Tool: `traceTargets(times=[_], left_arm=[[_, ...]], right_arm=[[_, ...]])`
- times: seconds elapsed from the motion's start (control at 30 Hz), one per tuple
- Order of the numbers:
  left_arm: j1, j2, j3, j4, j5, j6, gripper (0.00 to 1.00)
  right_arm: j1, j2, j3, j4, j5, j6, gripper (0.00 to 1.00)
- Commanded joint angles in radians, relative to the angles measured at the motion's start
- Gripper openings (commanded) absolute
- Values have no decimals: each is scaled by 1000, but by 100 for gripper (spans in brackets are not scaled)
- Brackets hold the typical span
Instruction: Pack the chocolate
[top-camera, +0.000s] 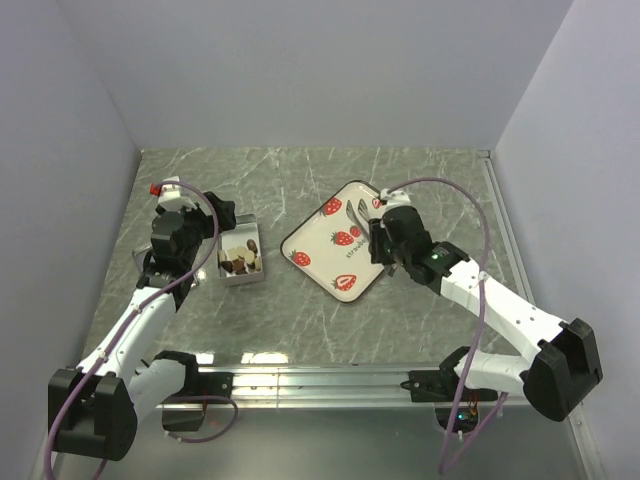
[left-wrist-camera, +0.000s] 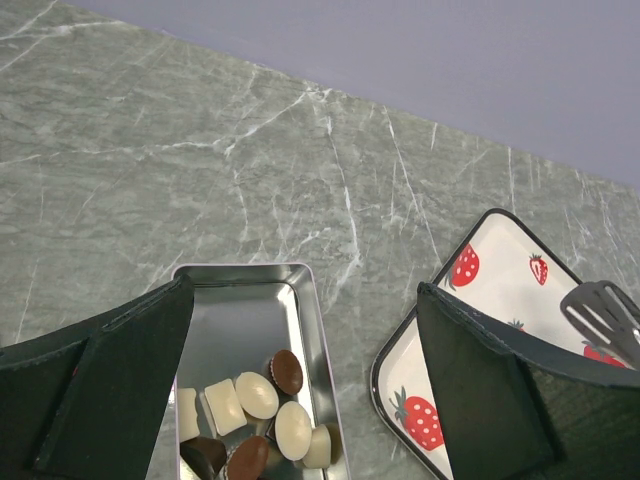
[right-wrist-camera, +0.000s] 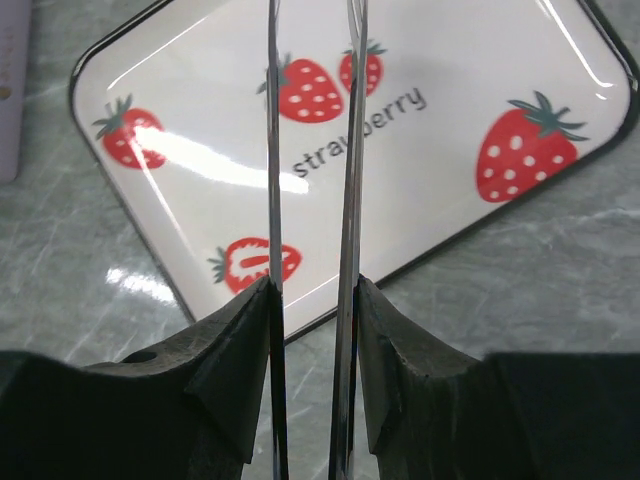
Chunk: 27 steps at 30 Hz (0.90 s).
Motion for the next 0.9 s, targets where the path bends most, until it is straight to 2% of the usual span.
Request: traceTargets(times=[0.0, 0.3, 0.6, 0.87], left_arm=[[-4, -3, 32, 24, -4, 4, 99], [-4, 6, 38, 24, -2, 2, 99], [-4, 12, 39, 25, 2, 2, 99], [-4, 27, 49, 24, 5, 5, 99]], right_arm=[[-76, -32, -23, 69, -30, 13, 45], [-224, -35, -58, 83, -44, 24, 44], [-337, -80, -78, 6, 88, 56, 45], [-437, -54, -87, 0, 50, 50, 46]])
